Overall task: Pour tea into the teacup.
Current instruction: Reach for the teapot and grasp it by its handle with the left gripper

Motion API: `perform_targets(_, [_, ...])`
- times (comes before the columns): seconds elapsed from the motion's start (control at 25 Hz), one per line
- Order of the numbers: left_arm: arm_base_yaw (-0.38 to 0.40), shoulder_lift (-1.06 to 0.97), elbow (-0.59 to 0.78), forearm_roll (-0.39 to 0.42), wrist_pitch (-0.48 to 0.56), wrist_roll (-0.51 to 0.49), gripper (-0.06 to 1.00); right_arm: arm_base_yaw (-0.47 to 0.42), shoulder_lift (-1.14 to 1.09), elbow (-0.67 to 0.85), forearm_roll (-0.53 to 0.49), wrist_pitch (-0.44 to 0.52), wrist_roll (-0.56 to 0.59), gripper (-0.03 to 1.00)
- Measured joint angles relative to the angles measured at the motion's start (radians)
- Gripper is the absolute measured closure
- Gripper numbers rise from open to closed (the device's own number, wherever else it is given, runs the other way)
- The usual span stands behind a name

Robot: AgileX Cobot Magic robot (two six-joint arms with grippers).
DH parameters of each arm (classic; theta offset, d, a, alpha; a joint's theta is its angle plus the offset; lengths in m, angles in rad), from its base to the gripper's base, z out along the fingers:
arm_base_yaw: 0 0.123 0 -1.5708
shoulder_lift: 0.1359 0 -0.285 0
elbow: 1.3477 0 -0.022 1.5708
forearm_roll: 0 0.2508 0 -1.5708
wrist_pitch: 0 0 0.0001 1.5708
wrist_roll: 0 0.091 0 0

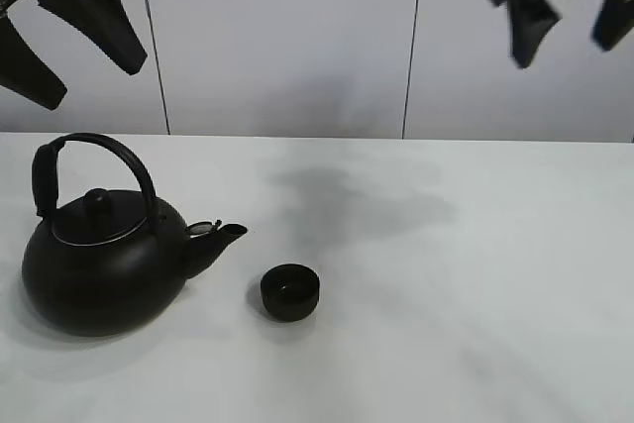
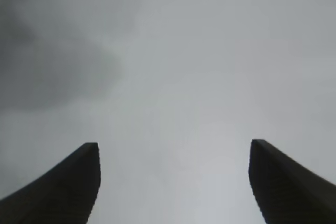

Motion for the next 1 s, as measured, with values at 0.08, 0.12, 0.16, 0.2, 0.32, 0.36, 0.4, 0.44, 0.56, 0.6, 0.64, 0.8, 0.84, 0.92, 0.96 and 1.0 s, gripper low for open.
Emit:
perform_targets(0.08, [0.000, 0.000, 0.000, 0.000, 0.000, 0.000, 0.38, -0.092, -0.061, 0.000, -0.011, 0.023, -0.021, 0.43])
perform_targets(0.12, [0.000, 0.000, 0.000, 0.000, 0.000, 0.000, 0.38, -0.141, -0.096, 0.000, -0.015, 0.036, -0.034, 0.43])
perform_targets(0.16, [0.000, 0.000, 0.000, 0.000, 0.000, 0.000, 0.38, -0.184, -0.131, 0.000, -0.016, 0.046, -0.050, 0.43])
perform_targets(0.2, [0.000, 0.000, 0.000, 0.000, 0.000, 0.000, 0.38, -0.236, -0.162, 0.000, -0.017, 0.055, -0.062, 0.42])
perform_targets(0.32, [0.000, 0.000, 0.000, 0.000, 0.000, 0.000, 0.38, -0.382, -0.281, 0.000, -0.019, 0.091, -0.104, 0.42])
perform_targets(0.36, [0.000, 0.000, 0.000, 0.000, 0.000, 0.000, 0.38, -0.430, -0.318, 0.000, -0.013, 0.094, -0.104, 0.42])
perform_targets(0.4, [0.000, 0.000, 0.000, 0.000, 0.000, 0.000, 0.38, -0.473, -0.365, 0.000, -0.006, 0.100, -0.104, 0.42])
perform_targets(0.44, [0.000, 0.000, 0.000, 0.000, 0.000, 0.000, 0.38, -0.501, -0.414, 0.000, -0.002, 0.110, -0.109, 0.42])
perform_targets(0.56, [0.000, 0.000, 0.000, 0.000, 0.000, 0.000, 0.38, -0.538, -0.575, 0.000, 0.006, 0.143, -0.111, 0.42])
perform_targets(0.6, [0.000, 0.000, 0.000, 0.000, 0.000, 0.000, 0.38, -0.535, -0.637, 0.000, 0.015, 0.152, -0.113, 0.42])
perform_targets(0.64, [0.000, 0.000, 0.000, 0.000, 0.000, 0.000, 0.38, -0.529, -0.690, 0.000, 0.025, 0.161, -0.117, 0.42])
perform_targets(0.8, [0.000, 0.000, 0.000, 0.000, 0.000, 0.000, 0.38, -0.497, -0.936, 0.009, 0.089, 0.207, -0.144, 0.42])
perform_targets(0.84, [0.000, 0.000, 0.000, 0.000, 0.000, 0.000, 0.38, -0.496, -1.002, 0.023, 0.115, 0.219, -0.149, 0.42])
perform_targets(0.92, [0.000, 0.000, 0.000, 0.000, 0.000, 0.000, 0.38, -0.496, -1.123, 0.063, 0.163, 0.237, -0.154, 0.42])
perform_targets(0.96, [0.000, 0.000, 0.000, 0.000, 0.000, 0.000, 0.38, -0.496, -1.185, 0.095, 0.192, 0.247, -0.158, 0.42])
perform_targets(1.0, [0.000, 0.000, 0.000, 0.000, 0.000, 0.000, 0.38, -0.496, -1.244, 0.135, 0.221, 0.253, -0.165, 0.42])
